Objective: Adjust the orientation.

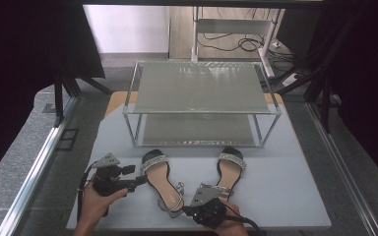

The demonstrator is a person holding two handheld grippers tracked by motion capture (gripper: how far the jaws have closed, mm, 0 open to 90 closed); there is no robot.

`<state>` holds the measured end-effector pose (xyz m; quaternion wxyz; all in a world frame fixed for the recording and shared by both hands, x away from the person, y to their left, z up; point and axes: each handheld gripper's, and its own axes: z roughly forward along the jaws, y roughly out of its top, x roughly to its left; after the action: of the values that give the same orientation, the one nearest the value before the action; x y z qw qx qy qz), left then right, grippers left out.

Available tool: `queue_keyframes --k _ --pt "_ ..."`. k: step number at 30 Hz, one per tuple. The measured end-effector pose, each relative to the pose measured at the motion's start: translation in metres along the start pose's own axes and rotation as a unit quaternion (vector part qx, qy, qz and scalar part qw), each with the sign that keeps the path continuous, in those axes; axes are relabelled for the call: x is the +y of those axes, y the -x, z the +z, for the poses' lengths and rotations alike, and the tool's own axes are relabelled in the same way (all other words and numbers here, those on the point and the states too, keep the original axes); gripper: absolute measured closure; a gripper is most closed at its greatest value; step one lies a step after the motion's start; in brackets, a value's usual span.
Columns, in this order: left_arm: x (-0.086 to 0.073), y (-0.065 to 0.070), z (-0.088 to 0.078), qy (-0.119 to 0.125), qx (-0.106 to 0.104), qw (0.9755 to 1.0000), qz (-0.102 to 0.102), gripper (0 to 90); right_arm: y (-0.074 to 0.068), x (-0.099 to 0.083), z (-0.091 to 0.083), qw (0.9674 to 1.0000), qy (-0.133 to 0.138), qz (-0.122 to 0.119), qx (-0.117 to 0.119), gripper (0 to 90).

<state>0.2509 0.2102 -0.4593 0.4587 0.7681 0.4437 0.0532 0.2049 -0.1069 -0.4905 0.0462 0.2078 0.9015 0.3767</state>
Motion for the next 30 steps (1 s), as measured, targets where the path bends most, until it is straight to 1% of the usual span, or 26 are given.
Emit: queue_keyframes --k 2,4,5,7,9,13,15,19,20,21,24,27,28,29,30 --pt "0.0 -0.001 -0.002 0.004 0.001 1.0 -0.002 31.9 0.005 0.0 -0.005 0.9999 0.004 0.01 -0.009 89.9" --pt "0.0 -0.002 -0.003 0.006 0.003 1.0 -0.004 32.0 0.01 0.001 -0.006 0.9997 0.005 0.016 -0.018 89.9" --pt "0.0 -0.002 -0.004 0.006 0.003 1.0 -0.005 32.0 0.011 0.002 -0.006 0.9997 0.005 0.017 -0.018 89.9" --pt "0.0 -0.002 -0.003 0.006 0.003 1.0 -0.005 32.0 0.01 0.002 -0.005 0.9997 0.004 0.017 -0.017 89.9" --pt "0.0 -0.003 -0.003 0.006 0.005 1.0 -0.005 32.1 0.006 0.005 -0.002 0.9998 -0.001 0.008 -0.021 89.9" --pt "-0.001 -0.005 -0.003 0.006 0.006 0.9999 -0.008 32.2 0.001 0.007 0.0 0.9998 -0.002 0.002 -0.018 89.9" --pt "-0.001 -0.006 -0.006 0.011 0.006 0.9999 -0.011 32.1 -0.006 0.011 0.005 1.0 -0.003 -0.006 -0.007 89.9" --pt "-0.001 -0.009 -0.011 0.018 0.009 0.9997 -0.016 32.2 -0.019 0.018 0.018 0.9998 -0.004 -0.019 0.004 89.8" --pt "-0.001 -0.009 -0.011 0.018 0.009 0.9997 -0.016 32.1 -0.019 0.018 0.018 0.9998 -0.004 -0.019 0.004 89.8" --pt "-0.001 -0.011 -0.014 0.02 0.009 0.9996 -0.018 32.1 -0.026 0.023 0.028 0.9996 0.005 -0.011 0.024 89.7" --pt "-0.001 -0.012 -0.016 0.024 0.01 0.9995 -0.02 32.0 -0.035 0.031 0.038 0.9992 0.01 -0.019 0.033 89.7" --pt "-0.001 -0.015 -0.02 0.028 0.01 0.9993 -0.023 32.0 -0.04 0.04 0.05 0.999 0.018 -0.015 0.038 89.7" --pt "-0.001 -0.015 -0.02 0.028 0.01 0.9993 -0.023 32.0 -0.04 0.04 0.05 0.999 0.018 -0.015 0.038 89.7" --pt "-0.001 -0.015 -0.021 0.029 0.01 0.9993 -0.023 32.0 -0.042 0.046 0.059 0.999 0.024 -0.01 0.037 89.7" --pt "-0.001 -0.016 -0.022 0.03 0.01 0.9992 -0.023 32.0 -0.042 0.047 0.062 0.9989 0.026 -0.008 0.039 89.7"
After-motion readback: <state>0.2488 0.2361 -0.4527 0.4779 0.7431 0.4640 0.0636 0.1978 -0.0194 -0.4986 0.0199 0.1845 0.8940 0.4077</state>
